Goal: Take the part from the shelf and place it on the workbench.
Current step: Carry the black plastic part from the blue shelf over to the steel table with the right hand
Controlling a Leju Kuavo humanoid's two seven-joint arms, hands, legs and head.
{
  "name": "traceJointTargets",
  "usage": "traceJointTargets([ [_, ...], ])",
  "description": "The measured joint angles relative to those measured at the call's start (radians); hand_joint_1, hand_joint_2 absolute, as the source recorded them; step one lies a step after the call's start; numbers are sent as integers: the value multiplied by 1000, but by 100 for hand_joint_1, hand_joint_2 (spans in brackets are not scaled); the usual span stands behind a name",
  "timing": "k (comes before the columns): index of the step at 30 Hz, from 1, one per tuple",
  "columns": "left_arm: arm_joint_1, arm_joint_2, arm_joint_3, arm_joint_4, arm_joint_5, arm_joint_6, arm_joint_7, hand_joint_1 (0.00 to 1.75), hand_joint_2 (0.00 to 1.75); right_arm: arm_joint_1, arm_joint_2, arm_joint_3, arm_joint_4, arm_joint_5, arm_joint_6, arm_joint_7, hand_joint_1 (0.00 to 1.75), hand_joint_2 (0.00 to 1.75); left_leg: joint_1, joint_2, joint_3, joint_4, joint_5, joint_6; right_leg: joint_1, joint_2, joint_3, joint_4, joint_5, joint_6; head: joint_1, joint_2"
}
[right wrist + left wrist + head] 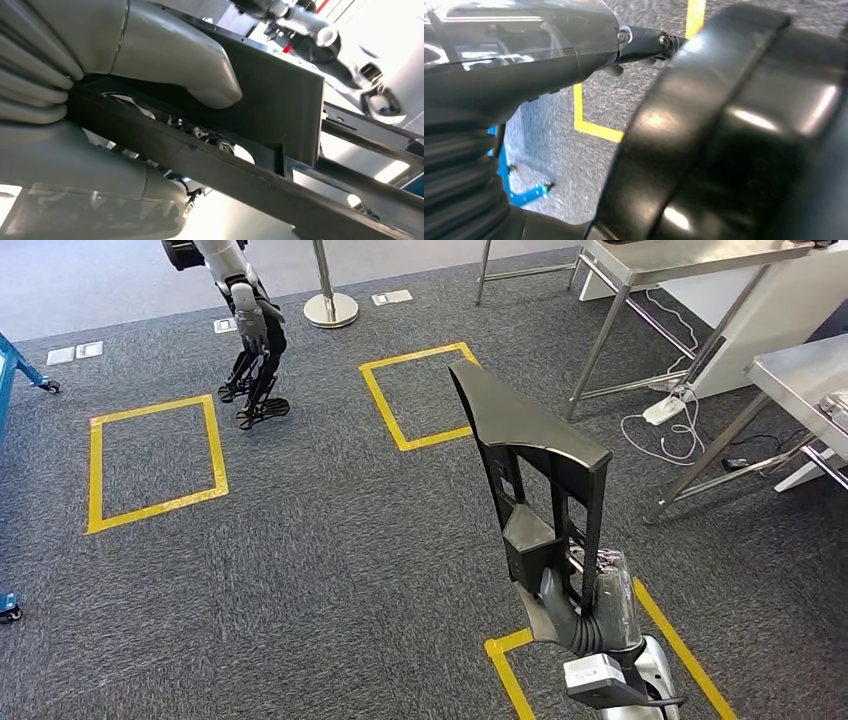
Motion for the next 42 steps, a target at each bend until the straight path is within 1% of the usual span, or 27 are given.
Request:
traceJointTargets([
  [1,0,0,0,0,0,1,-3,0,175,0,0,0,0,2,1,3,175,175,0,12,4,0,-3,-2,1,-16,34,-66,36,-1,5,0],
  [3,0,0,0,0,0,7,-14,0,175,-2,0,0,0,6,5,8,175,175,-6,31,12,-1,-11,-10,11,-65,96,-186,78,-4,11,0],
  [4,0,0,0,0,0,10,-21,0,175,-2,0,1,0,8,6,10,175,175,-9,39,17,-2,-15,-15,16,-82,111,-216,83,-7,11,0],
  [5,0,0,0,0,0,15,-28,0,175,-3,0,1,0,10,7,12,175,175,-13,47,21,-5,-17,-19,21,-85,113,-223,79,-9,10,0],
  [7,0,-2,-1,0,-1,22,-41,0,175,-5,-1,2,-1,15,10,16,175,175,-13,57,32,-10,-23,-27,17,-60,115,-228,81,-18,3,0],
  [9,-2,-4,-2,0,-1,28,-52,0,175,-12,-3,2,-2,20,13,21,175,175,-11,19,22,29,-52,-34,8,-37,121,-232,81,-32,-6,0],
  [11,-5,-7,-2,0,-1,31,-57,0,175,-22,-3,2,-2,23,16,26,175,175,-12,-36,-34,148,-109,-35,4,-14,126,-234,79,-43,-20,0],
  [12,-7,-8,-2,0,-1,31,-57,0,175,-25,-4,3,-2,25,18,27,175,175,-14,-47,-70,216,-134,-35,5,-2,127,-233,78,-46,-26,0],
  [13,-8,-9,-3,0,-2,32,-56,0,175,-28,-4,3,-2,26,19,28,175,175,-15,-51,-98,264,-143,-35,5,12,128,-233,78,-47,-31,0],
  [14,-9,-10,-3,0,-2,33,-55,0,175,-29,-4,4,-2,27,19,29,175,175,-16,-52,-110,276,-133,-34,4,28,129,-233,78,-47,-35,0],
  [15,-9,-11,-4,0,-3,35,-53,0,175,-30,-4,4,-1,27,19,29,175,175,-15,-55,-102,248,-104,-34,3,44,132,-232,77,-46,-38,0],
  [16,-9,-11,-4,0,-5,38,-48,0,175,-31,-4,4,-1,28,19,29,175,175,-12,-64,-80,188,-63,-35,1,59,134,-231,76,-44,-40,0],
  [18,-6,-12,-4,1,-8,43,-38,0,175,-36,-4,4,-1,28,17,30,175,175,-4,-108,-33,63,-3,-36,0,87,135,-225,71,-37,-47,0],
  [20,-5,-13,-4,2,-12,46,-25,0,175,-39,-6,4,-1,28,15,32,175,175,-1,-132,-15,13,9,-32,0,109,129,-223,71,-27,-49,0],
  [22,-7,-14,-4,3,-16,48,-11,0,175,-38,-8,5,-1,27,15,35,175,175,-4,-112,-13,8,10,-20,-2,124,125,-227,75,-20,-47,0],
  [24,-8,-15,-4,2,-20,46,-1,0,175,-38,-12,5,-1,25,14,36,175,175,-2,-90,-9,3,12,-8,1,90,113,-203,59,-16,-38,0],
  [26,-6,-15,-5,2,-21,45,5,0,175,-41,-15,6,-1,24,13,37,175,175,-2,-64,-6,0,11,-1,6,33,65,-109,11,-13,-21,0],
  [28,-2,-16,-5,3,-18,46,4,0,175,-39,-17,6,0,22,11,37,175,175,-4,-35,-5,0,7,4,5,11,0,13,-34,-11,-7,0],
  [29,-1,-17,-4,3,-15,48,2,0,175,-35,-17,5,0,20,9,37,175,175,-5,-21,-4,0,5,5,4,7,-18,41,-35,-11,-1,0],
  [30,0,-18,-4,3,-11,50,-2,0,175,-33,-18,4,1,19,8,36,175,175,-5,-7,-1,0,1,5,4,4,-13,27,-15,-11,4,0],
  [31,1,-19,-4,3,-7,53,-8,0,175,-31,-19,3,1,18,6,35,175,175,-5,6,3,0,-2,4,5,-3,11,-24,18,-11,9,0],
  [33,4,-20,-4,3,-1,56,-23,0,175,-32,-19,1,1,16,6,32,175,175,-8,28,13,-1,-12,-1,13,-42,79,-161,77,-15,17,0],
  [35,6,-21,-4,3,2,57,-42,0,175,-35,-19,1,2,14,6,28,175,175,-13,45,22,-4,-18,-9,23,-68,110,-225,88,-21,18,0],
  [37,5,-22,-4,3,3,56,-53,0,175,-37,-19,1,5,13,6,26,175,175,-17,62,33,-13,-22,-18,25,-52,113,-230,85,-29,14,0],
  [38,4,-22,-4,2,2,55,-55,0,175,-37,-19,2,6,14,6,25,175,175,-17,60,39,-13,-27,-22,21,-42,118,-235,85,-33,12,0],
  [40,2,-24,-4,2,1,54,-53,0,175,-41,-19,3,8,15,4,24,175,175,-18,16,25,33,-55,-29,11,-21,129,-243,86,-44,4,0],
  [42,-2,-25,-4,2,-1,53,-46,0,175,-48,-18,3,9,18,1,24,175,175,-17,-39,-39,157,-107,-30,8,-1,133,-245,85,-52,-9,0],
])
